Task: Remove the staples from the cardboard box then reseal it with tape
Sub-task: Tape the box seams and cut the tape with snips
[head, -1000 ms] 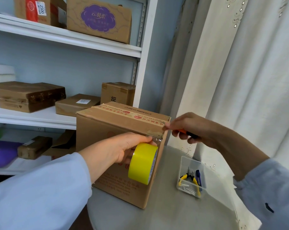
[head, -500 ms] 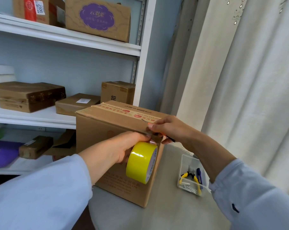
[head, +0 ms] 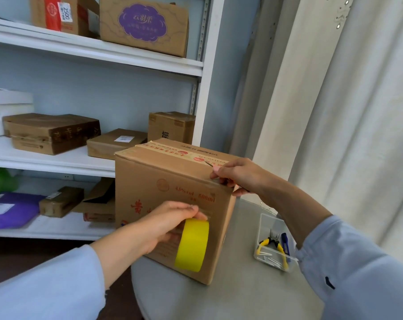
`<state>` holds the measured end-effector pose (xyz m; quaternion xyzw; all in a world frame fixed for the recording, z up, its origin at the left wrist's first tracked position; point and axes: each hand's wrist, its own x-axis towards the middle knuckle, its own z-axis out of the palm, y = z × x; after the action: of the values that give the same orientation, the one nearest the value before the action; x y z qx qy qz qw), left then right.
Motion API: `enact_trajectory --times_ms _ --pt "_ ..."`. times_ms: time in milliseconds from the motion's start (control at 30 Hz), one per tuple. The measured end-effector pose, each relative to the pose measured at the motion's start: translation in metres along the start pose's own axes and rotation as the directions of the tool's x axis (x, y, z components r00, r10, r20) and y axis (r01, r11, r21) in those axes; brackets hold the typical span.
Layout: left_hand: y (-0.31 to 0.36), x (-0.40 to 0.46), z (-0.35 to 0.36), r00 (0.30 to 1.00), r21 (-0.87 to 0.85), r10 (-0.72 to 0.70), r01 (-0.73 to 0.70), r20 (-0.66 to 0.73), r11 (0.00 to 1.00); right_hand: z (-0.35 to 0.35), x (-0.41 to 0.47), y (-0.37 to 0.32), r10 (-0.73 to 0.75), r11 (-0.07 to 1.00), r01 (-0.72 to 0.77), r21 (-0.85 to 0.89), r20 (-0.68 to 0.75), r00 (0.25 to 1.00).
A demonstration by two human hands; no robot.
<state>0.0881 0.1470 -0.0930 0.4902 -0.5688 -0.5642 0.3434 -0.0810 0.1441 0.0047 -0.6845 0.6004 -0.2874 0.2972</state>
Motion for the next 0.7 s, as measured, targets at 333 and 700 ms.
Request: enact_trajectory --times_ms 333,700 --pt "0.002 -0.008 0.024 1.000 -0.044 0.021 -0.021 -0.006 0.999 -0.009 -0.018 0.006 -0.078 0.990 0.090 0.111 -0.108 0.991" --pt "0.014 0.024 0.028 0.993 0.024 0.022 -0.019 -0.118 1.000 -0.003 -0.008 0.034 -0.125 0.991 0.111 -0.070 -0.245 0.961"
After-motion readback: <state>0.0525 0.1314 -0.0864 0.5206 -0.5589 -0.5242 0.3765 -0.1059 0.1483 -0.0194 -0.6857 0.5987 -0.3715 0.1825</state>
